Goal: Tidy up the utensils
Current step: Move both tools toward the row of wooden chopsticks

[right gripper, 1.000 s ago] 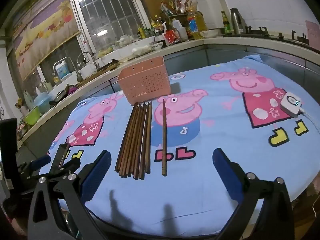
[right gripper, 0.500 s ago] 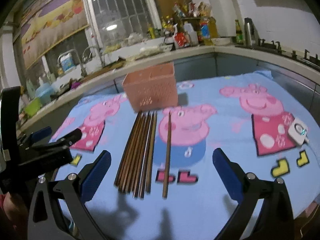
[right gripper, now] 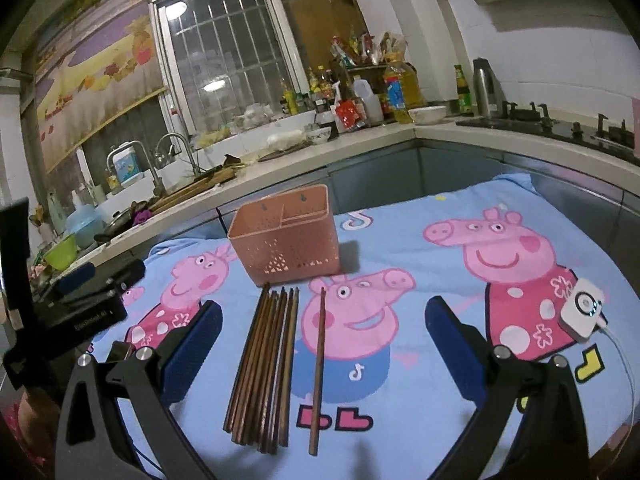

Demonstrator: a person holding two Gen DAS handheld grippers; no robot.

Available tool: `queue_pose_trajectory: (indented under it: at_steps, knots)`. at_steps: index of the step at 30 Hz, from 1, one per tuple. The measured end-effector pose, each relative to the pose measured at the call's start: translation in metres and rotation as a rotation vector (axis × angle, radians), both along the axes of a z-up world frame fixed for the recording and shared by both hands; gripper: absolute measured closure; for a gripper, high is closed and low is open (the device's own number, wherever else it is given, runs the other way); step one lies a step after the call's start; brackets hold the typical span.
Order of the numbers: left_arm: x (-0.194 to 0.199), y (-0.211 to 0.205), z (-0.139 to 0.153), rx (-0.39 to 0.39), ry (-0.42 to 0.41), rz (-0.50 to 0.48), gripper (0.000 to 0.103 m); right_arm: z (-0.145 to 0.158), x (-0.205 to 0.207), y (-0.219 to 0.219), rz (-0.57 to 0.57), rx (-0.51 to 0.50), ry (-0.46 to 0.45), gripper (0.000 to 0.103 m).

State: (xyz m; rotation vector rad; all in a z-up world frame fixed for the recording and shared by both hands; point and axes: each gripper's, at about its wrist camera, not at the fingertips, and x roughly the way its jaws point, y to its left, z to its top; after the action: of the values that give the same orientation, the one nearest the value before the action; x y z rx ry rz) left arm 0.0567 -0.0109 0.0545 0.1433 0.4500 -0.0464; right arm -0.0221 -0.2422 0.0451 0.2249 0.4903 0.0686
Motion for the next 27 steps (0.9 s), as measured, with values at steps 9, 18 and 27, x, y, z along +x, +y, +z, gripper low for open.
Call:
queue_pose_trajectory:
  at_steps: [9,18,27]
  knots:
    - [-0.005,0.0,-0.005,0.023,-0.016,0.021,0.006,0.001,0.002,0.015,0.027,-0.023,-0.018,0.035]
    - [-0.001,0.002,-0.014,0.031,0.011,0.033,0.006,-0.006,0.003,0.02,0.032,-0.046,-0.001,0.037]
    - [0.004,0.005,-0.026,0.036,0.041,0.04,0.006,-0.017,0.006,0.019,0.029,-0.046,0.031,0.046]
